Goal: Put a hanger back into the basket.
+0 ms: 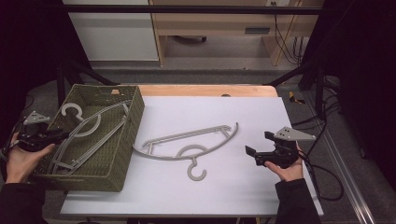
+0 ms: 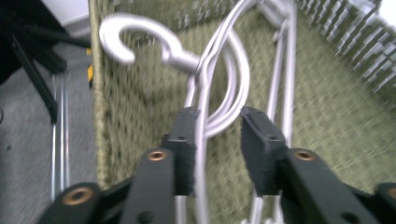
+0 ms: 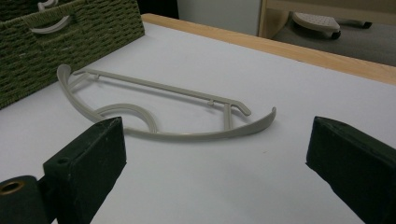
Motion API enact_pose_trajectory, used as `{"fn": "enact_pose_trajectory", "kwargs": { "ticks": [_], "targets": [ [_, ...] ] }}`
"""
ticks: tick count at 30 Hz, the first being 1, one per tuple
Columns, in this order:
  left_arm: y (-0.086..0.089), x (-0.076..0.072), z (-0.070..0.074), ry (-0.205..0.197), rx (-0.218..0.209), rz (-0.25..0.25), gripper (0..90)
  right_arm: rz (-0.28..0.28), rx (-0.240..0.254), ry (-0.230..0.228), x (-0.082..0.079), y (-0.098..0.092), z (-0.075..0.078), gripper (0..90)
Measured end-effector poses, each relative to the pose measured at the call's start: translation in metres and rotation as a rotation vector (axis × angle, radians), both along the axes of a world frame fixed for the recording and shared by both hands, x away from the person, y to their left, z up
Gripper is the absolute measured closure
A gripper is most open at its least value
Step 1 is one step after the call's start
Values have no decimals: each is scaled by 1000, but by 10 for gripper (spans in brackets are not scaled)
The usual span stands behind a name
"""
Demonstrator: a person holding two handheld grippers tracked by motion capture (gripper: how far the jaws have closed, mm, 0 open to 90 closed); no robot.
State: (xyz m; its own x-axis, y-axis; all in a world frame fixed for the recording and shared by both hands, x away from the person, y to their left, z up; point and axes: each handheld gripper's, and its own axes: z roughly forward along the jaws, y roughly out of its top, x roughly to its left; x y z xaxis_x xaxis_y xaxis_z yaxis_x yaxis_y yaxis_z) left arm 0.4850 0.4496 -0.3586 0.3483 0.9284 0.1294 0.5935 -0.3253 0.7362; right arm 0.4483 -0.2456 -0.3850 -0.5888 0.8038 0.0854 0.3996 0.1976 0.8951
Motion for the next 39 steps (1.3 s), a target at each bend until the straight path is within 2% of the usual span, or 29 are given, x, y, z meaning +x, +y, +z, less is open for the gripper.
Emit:
{"fn": "enact_pose_trajectory", "kwargs": {
  "ticks": [1,2,3,5,6,7,8,10,15,19,20,23,25,26,27,32,36,37,39],
  "targets": [
    [-3,-2,3,-19,-20,-3,558,2,1,-6,0,0,0,50],
    [-6,-3,5,-43,-42,-6,558,2,1,-6,0,0,0,50],
    [-12,-5,10,-81,-77,-29,492,0,3,-6,-1,0,0,49],
    [-20,-8,14,-108,-104,-49,432,-1,6,-10,-1,0,0,48],
    [-20,-8,14,-108,-104,-49,411,-1,6,-10,-1,0,0,48],
    [-29,-10,18,-138,-132,-73,394,4,5,-14,-1,-1,1,48],
    [-29,-10,18,-138,-132,-73,374,4,5,-14,-1,-1,1,48],
    [-38,-13,22,-166,-167,-97,355,3,12,-14,-1,-1,1,48],
    [-64,-22,27,-233,-232,-164,236,0,15,-18,-1,-1,1,49],
    [-92,-30,29,-270,-275,-214,136,-1,21,-20,-1,-1,0,49],
    [-92,-30,29,-270,-275,-214,118,-1,21,-23,-1,-1,0,50],
    [-110,-34,28,-275,-308,-244,98,-2,24,-21,-1,-1,-1,50],
    [-122,-36,27,-276,-307,-269,83,-1,26,-20,-1,-1,-1,50],
    [-133,-37,25,-281,-307,-289,83,-2,26,-22,-1,-1,-2,49],
    [-133,-37,25,-281,-307,-289,82,-2,26,-22,-1,-1,-2,49],
    [-159,-41,18,-262,-325,-349,76,-1,27,-18,-2,-1,-2,49],
    [-185,-45,9,-238,-324,-396,78,3,27,-21,-2,-1,-4,48],
    [-185,-45,9,-238,-324,-396,84,3,27,-21,-2,-1,-4,48],
    [-199,-47,5,-233,-303,-425,100,6,25,-16,-2,-1,-5,47]
  ]
}}
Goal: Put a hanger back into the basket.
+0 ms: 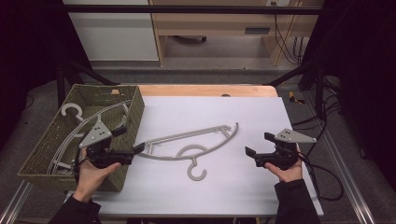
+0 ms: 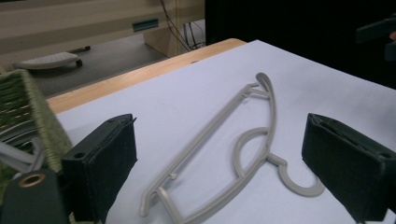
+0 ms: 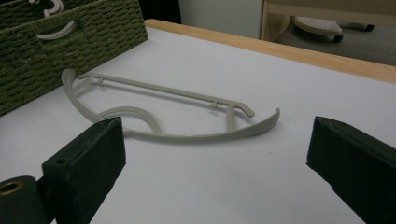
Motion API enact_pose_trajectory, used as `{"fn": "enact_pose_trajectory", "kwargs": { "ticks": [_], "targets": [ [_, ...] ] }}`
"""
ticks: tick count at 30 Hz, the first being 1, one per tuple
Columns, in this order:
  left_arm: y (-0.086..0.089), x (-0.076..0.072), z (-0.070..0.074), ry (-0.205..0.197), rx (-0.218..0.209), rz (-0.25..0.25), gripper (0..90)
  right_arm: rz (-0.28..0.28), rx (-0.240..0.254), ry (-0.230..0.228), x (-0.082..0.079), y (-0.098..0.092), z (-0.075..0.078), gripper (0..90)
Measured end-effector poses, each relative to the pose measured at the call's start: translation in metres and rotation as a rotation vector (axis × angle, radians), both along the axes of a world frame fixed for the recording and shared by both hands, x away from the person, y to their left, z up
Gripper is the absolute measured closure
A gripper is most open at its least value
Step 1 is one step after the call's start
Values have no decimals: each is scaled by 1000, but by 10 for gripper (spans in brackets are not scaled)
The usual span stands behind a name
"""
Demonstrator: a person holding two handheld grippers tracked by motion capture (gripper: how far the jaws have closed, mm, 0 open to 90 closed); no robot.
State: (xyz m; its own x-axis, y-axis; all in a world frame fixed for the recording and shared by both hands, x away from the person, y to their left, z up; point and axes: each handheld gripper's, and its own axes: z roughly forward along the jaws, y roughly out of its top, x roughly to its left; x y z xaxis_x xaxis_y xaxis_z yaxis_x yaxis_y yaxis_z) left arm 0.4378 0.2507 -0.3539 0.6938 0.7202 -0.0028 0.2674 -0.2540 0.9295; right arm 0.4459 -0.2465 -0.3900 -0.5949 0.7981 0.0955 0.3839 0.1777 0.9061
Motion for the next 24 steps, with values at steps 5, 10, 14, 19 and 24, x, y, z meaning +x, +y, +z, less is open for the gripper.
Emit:
{"fn": "enact_pose_trajectory", "kwargs": {
  "ticks": [5,10,14,19,24],
  "targets": [
    [-19,-2,-7,7,29,-39,167,-2,0,9,0,1,-2,47],
    [-31,1,-16,32,58,-52,266,-1,2,8,-1,0,-1,48],
    [-42,4,-25,60,78,-49,388,-3,5,8,-1,-1,-2,48],
    [-56,6,-38,100,116,-47,565,2,6,9,-2,0,-2,49],
    [-69,14,-55,152,168,-13,744,7,4,9,-3,1,-3,48]
  ]
}}
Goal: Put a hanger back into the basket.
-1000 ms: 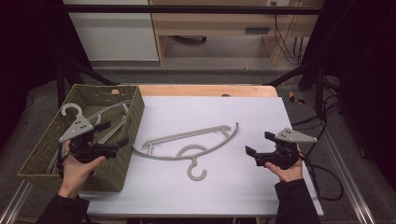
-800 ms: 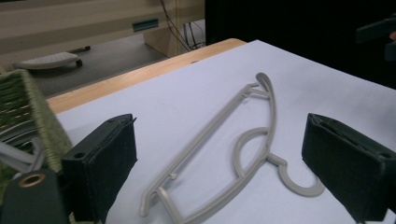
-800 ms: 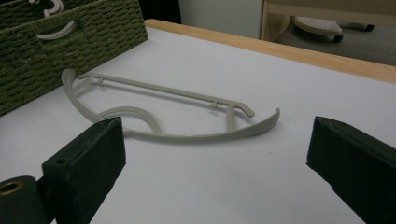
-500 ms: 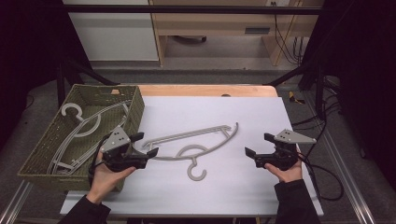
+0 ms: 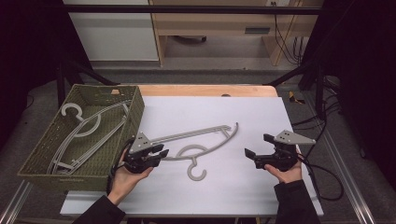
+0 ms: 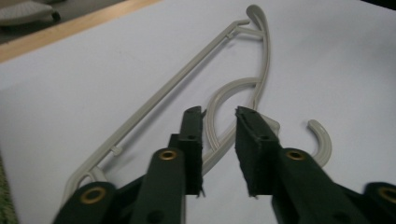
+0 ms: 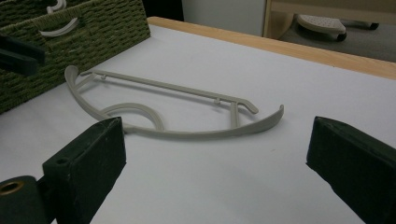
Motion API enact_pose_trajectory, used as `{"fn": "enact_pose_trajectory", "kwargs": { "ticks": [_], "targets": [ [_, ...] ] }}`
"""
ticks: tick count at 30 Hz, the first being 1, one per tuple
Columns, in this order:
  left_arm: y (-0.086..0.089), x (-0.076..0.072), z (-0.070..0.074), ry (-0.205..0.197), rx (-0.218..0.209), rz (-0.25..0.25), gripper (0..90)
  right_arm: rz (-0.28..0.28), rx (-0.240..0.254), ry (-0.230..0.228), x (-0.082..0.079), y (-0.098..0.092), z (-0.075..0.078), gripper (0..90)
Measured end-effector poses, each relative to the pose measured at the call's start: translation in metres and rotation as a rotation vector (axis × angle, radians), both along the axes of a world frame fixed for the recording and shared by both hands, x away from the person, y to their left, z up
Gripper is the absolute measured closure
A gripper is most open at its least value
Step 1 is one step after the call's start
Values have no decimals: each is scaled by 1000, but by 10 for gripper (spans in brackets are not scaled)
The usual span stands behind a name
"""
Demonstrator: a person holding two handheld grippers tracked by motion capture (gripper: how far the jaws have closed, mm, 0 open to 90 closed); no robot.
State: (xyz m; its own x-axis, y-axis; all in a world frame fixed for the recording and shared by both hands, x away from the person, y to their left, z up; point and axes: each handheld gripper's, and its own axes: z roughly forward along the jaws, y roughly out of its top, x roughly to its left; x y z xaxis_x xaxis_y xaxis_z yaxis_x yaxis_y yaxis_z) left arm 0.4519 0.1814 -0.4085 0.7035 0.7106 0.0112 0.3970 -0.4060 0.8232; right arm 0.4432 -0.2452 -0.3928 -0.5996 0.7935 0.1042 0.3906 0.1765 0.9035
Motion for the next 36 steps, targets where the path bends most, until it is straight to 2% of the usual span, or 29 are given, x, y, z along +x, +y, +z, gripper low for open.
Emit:
{"fn": "enact_pose_trajectory", "kwargs": {
  "ticks": [2,4,5,8,17,25,30,36],
  "targets": [
    [-5,7,-10,15,35,26,802,-2,1,-5,0,0,0,48],
    [-5,10,-14,26,37,34,826,-1,-2,-4,0,-1,0,48],
    [-8,15,-19,42,63,59,864,1,-1,-2,0,0,0,48],
    [-10,19,-24,51,79,70,891,7,-6,-2,0,0,0,48],
    [-21,32,-43,96,152,112,896,2,-3,-2,1,2,-1,48],
    [-18,45,-58,120,203,144,895,10,-10,0,1,2,-2,49],
    [-17,47,-61,140,219,146,896,11,-10,1,0,2,-2,49],
    [-19,44,-60,143,228,136,898,13,-9,4,0,4,-3,49]
  ]
}}
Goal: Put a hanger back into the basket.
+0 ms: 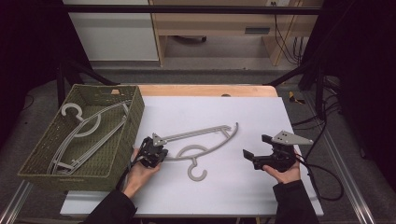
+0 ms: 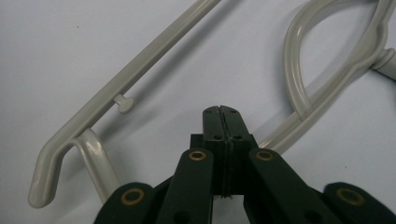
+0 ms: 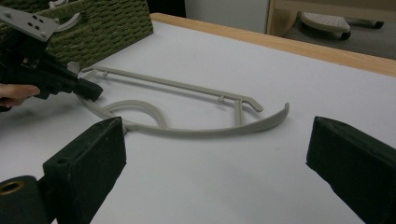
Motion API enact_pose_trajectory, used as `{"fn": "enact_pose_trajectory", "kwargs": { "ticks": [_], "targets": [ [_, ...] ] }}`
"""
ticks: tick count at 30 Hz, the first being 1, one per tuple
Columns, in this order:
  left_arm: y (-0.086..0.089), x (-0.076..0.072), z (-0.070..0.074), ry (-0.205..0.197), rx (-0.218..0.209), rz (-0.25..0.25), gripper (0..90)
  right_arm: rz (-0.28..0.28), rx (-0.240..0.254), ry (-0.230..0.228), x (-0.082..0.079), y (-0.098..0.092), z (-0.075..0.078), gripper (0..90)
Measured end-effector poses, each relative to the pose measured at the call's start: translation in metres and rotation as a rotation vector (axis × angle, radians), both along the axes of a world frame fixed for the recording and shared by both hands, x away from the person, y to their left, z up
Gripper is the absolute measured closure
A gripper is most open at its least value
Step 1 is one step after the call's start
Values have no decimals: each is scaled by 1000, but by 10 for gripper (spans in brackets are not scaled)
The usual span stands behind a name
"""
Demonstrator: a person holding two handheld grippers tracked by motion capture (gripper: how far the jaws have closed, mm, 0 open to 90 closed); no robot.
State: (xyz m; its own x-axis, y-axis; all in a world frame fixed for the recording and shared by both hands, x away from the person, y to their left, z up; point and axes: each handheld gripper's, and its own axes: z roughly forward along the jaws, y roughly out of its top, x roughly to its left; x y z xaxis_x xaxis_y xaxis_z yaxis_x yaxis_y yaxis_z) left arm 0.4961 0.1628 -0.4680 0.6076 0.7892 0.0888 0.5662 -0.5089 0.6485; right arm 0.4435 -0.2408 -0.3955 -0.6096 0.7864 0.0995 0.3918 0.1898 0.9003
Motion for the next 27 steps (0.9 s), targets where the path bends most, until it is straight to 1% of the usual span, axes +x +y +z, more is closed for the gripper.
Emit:
{"fn": "enact_pose_trajectory", "kwargs": {
  "ticks": [2,5,7,10,12,14,16,18,19,20,21,22,24,27],
  "targets": [
    [-1,0,0,13,4,-9,897,4,-9,2,0,0,0,49],
    [-2,-1,0,21,8,-20,898,2,-2,3,0,1,-1,50],
    [-4,-3,0,25,1,-32,898,2,-6,4,0,2,-1,50],
    [-8,-11,0,33,-2,-70,898,7,-7,5,0,2,-1,50],
    [-11,-18,1,41,2,-102,898,12,-13,2,-1,1,-1,50],
    [-14,-24,1,41,10,-131,898,10,-11,3,-2,1,-1,50],
    [-19,-30,1,46,-5,-160,898,7,-6,1,-2,1,-1,50],
    [-24,-35,1,42,8,-187,898,8,-8,1,-2,1,-1,50],
    [-28,-39,1,48,7,-208,898,13,-13,1,-2,1,-1,50],
    [-28,-39,1,48,7,-208,898,12,-12,2,-2,1,-1,50],
    [-30,-42,1,44,14,-218,898,12,-12,2,-2,1,-1,50],
    [-32,-44,1,47,11,-228,898,12,-12,2,-2,2,-1,50],
    [-35,-47,1,37,15,-237,898,16,-18,4,-3,2,-2,51],
    [-38,-51,1,57,-2,-255,898,16,-19,5,-2,3,-3,51]
  ]
}}
